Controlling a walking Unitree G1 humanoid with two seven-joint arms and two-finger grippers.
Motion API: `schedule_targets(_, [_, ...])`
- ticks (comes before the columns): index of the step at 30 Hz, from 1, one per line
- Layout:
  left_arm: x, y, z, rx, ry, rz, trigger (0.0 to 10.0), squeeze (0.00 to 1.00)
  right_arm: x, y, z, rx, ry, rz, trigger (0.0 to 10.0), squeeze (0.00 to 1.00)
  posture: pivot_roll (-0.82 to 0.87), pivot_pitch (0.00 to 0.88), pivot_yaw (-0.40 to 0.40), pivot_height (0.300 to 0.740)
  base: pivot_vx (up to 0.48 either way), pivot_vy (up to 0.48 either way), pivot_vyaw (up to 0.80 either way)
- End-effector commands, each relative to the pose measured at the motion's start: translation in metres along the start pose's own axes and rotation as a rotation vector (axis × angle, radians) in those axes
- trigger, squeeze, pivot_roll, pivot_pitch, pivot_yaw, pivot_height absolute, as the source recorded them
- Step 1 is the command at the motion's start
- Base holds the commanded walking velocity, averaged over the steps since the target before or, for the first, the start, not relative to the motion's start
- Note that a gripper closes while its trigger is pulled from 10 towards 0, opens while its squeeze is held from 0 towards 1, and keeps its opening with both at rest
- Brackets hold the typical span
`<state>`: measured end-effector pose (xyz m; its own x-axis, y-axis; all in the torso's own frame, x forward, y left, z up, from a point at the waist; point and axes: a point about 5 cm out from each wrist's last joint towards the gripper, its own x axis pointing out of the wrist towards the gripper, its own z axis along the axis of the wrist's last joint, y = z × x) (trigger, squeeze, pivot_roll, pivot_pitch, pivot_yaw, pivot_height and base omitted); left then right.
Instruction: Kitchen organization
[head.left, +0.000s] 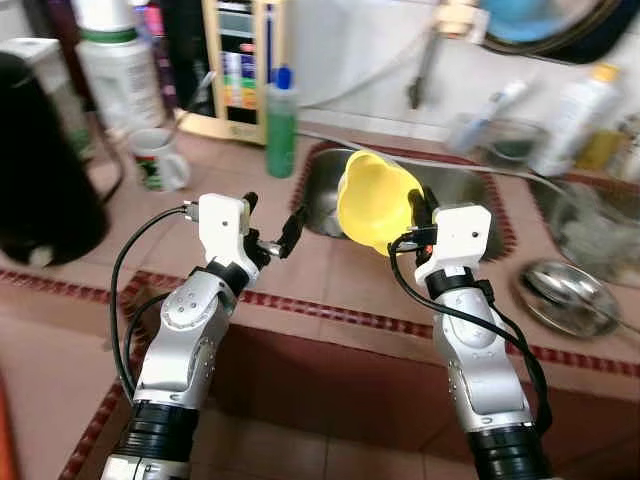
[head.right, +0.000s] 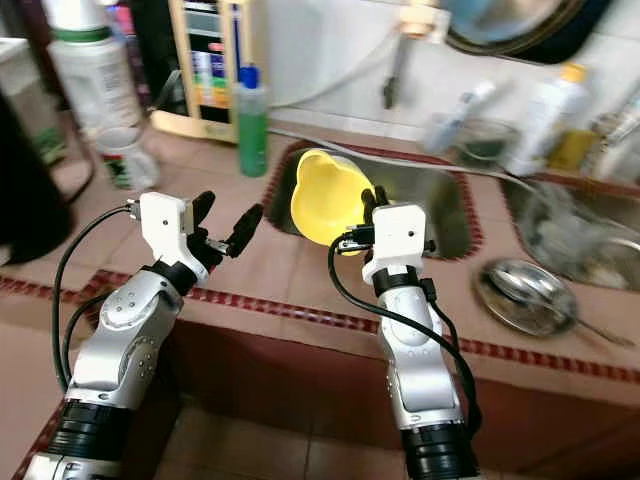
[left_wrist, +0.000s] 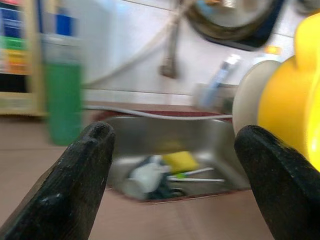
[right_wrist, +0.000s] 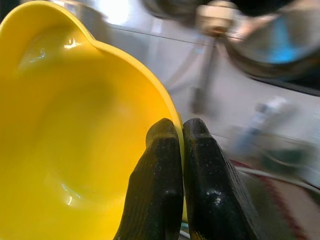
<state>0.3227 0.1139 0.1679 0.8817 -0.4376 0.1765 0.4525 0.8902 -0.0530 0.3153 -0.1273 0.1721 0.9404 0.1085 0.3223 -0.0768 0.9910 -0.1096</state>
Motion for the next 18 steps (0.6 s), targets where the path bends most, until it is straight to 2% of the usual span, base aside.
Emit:
schedule_targets(1, [0.0001, -0.004, 0.005, 0.02, -0.024, -0.029, 10.0, 0.0, 0.0016, -0.0061, 0.0028, -0.002, -0.007, -0.022, 10.0, 0.0, 0.01, 0.0, -0.053, 0.74, 0.0, 0.0, -0.73])
schedule_targets(9, [-0.0028, -0.0061, 0.0091, 0.069, -0.05, -0.068, 10.0, 0.0, 0.0018, -0.0075, 0.0014, -0.007, 0.004, -0.028, 10.0, 0.0, 0.01, 0.0, -0.055, 0.74, 0.0, 0.0, -0.73])
schedule_targets(12, [-0.003, -0.006, 0.009, 0.076, -0.044, -0.066, 10.0, 0.0, 0.0019, -0.0073, 0.0019, -0.01, 0.0, -0.027, 10.0, 0.0, 0.02, 0.0, -0.055, 0.74, 0.0, -0.274, -0.72])
schedule_targets(18, [-0.0031, -0.005, 0.0088, 0.072, -0.044, -0.062, 10.0, 0.0, 0.0024, -0.0062, 0.0037, -0.015, -0.015, -0.018, 10.0, 0.0, 0.02, 0.0, -0.057, 0.74, 0.0, -0.472, 0.0])
